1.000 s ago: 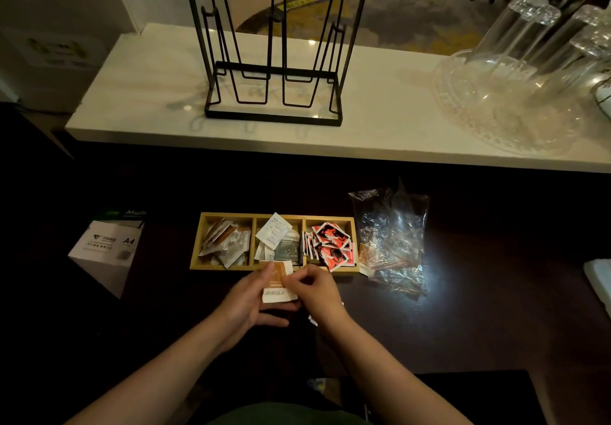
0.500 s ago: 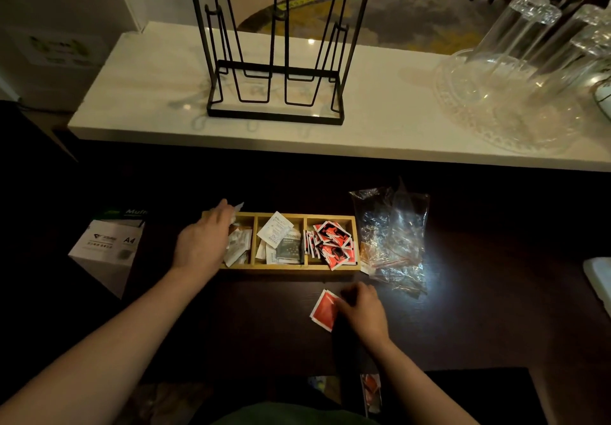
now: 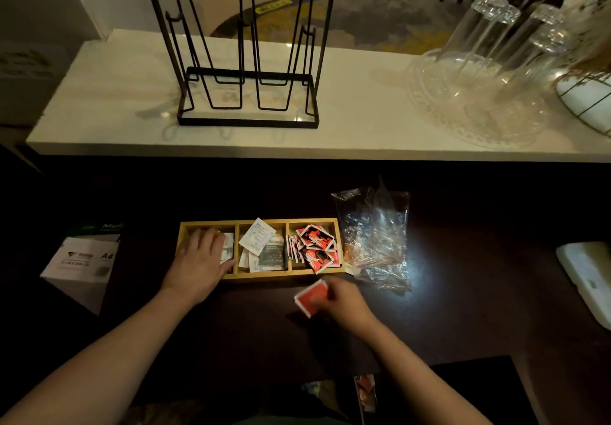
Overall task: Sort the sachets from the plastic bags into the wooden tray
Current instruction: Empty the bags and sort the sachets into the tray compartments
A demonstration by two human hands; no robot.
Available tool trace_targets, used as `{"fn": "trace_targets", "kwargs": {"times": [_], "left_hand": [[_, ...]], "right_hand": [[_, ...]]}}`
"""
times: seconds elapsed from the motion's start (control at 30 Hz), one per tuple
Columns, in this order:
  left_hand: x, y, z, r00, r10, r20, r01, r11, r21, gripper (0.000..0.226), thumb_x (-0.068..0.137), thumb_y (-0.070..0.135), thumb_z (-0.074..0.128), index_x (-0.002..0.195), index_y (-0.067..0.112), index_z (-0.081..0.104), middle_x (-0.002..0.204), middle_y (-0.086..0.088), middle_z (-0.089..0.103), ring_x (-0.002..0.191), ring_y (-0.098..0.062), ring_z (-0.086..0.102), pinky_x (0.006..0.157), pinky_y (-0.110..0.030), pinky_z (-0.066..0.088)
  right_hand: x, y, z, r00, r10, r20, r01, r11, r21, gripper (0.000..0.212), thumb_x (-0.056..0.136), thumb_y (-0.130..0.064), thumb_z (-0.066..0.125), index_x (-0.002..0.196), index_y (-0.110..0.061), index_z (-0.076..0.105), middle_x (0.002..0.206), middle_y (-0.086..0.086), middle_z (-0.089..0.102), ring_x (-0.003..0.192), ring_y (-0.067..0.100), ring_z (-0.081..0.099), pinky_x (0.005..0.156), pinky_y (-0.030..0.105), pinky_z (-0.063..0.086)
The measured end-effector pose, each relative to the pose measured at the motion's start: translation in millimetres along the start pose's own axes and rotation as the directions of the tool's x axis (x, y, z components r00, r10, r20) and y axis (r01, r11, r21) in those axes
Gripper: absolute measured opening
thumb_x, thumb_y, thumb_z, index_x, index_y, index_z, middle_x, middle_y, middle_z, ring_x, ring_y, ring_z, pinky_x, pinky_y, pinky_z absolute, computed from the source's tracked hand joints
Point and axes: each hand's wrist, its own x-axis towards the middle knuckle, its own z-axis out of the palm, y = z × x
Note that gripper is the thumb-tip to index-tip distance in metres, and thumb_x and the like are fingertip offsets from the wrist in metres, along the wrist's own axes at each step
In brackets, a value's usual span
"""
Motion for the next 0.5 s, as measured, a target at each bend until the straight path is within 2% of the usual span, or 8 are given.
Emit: {"fn": "trace_targets", "kwargs": {"times": [0.07, 0.1, 0.17, 0.2, 0.3, 0.4, 0.5], "left_hand": [[-0.2, -0.1, 1.4, 1.000, 0.000, -0.002, 0.000, 1.000, -0.012, 0.062, 0.084, 0.046, 0.059, 0.127, 0.003, 0.049, 0.129, -0.020, 0.053, 0.120, -0.040, 0.047, 0.096, -0.052, 0.046], [-0.6, -0.2, 2.1, 1.000, -0.005, -0.004, 0.005, 1.000, -0.023, 0.061, 0.084, 0.045, 0.061, 0.127, 0.003, 0.049, 0.128, -0.021, 0.053, 0.120, -0.040, 0.048, 0.096, -0.052, 0.046], [-0.9, 0.1, 3.2, 1.000, -0.010, -0.011, 0.009, 0.999, -0.040, 0.062, 0.083, 0.045, 0.062, 0.127, 0.004, 0.048, 0.129, -0.021, 0.053, 0.121, -0.040, 0.047, 0.097, -0.052, 0.045], [-1.0, 0.5, 3.1, 1.000, -0.012, -0.010, 0.011, 0.999, -0.047, 0.062, 0.083, 0.045, 0.062, 0.127, 0.004, 0.048, 0.130, -0.021, 0.053, 0.121, -0.040, 0.047, 0.098, -0.052, 0.044], [-1.1, 1.3, 2.6, 1.000, -0.019, 0.003, 0.019, 0.998, -0.059, 0.062, 0.084, 0.045, 0.061, 0.128, 0.004, 0.048, 0.132, -0.021, 0.052, 0.123, -0.041, 0.046, 0.099, -0.053, 0.044], [-2.6, 1.9, 1.0, 0.999, -0.040, 0.011, 0.040, 0.995, -0.094, 0.063, 0.086, 0.046, 0.058, 0.132, 0.004, 0.047, 0.136, -0.021, 0.049, 0.128, -0.040, 0.042, 0.103, -0.053, 0.040], [-2.2, 2.6, 0.6, 0.999, -0.050, 0.002, 0.050, 0.990, -0.130, 0.061, 0.091, 0.046, 0.048, 0.137, 0.006, 0.043, 0.142, -0.018, 0.045, 0.136, -0.037, 0.033, 0.110, -0.052, 0.032]], "right_hand": [[3.2, -17.1, -21.9, 0.971, -0.126, -0.204, 0.145, 0.986, 0.079, 0.010, 0.090, -0.017, 0.061, 0.099, -0.017, 0.064, 0.095, -0.003, 0.068, 0.081, 0.005, 0.060, 0.075, 0.019, 0.048], [8.7, -22.2, -31.4, 0.924, -0.182, -0.335, 0.212, 0.976, 0.057, 0.011, 0.091, -0.017, 0.058, 0.099, -0.018, 0.066, 0.094, -0.005, 0.067, 0.082, 0.004, 0.060, 0.073, 0.019, 0.047], [25.7, -29.0, -47.0, 0.829, -0.261, -0.495, 0.258, 0.963, -0.076, 0.017, 0.092, -0.015, 0.056, 0.104, -0.019, 0.068, 0.098, -0.003, 0.066, 0.087, 0.008, 0.061, 0.075, 0.024, 0.049], [35.4, -30.4, -51.2, 0.815, -0.275, -0.510, 0.228, 0.961, -0.155, 0.023, 0.090, -0.014, 0.057, 0.110, -0.018, 0.067, 0.104, 0.000, 0.065, 0.092, 0.013, 0.061, 0.078, 0.029, 0.050], [60.9, -29.8, -46.3, 0.870, -0.270, -0.413, 0.103, 0.918, -0.384, 0.041, 0.085, -0.010, 0.058, 0.125, -0.016, 0.057, 0.118, 0.006, 0.058, 0.109, 0.024, 0.055, 0.086, 0.038, 0.050], [73.4, -21.8, -31.8, 0.923, -0.286, -0.259, 0.090, 0.812, -0.577, 0.048, 0.088, -0.018, 0.057, 0.135, -0.020, 0.047, 0.129, 0.005, 0.056, 0.118, 0.026, 0.050, 0.099, 0.038, 0.042], [76.8, -16.1, -32.0, 0.944, -0.280, -0.177, 0.097, 0.744, -0.661, 0.058, 0.088, -0.025, 0.057, 0.142, -0.021, 0.037, 0.137, 0.004, 0.051, 0.125, 0.025, 0.044, 0.106, 0.039, 0.033]]}}
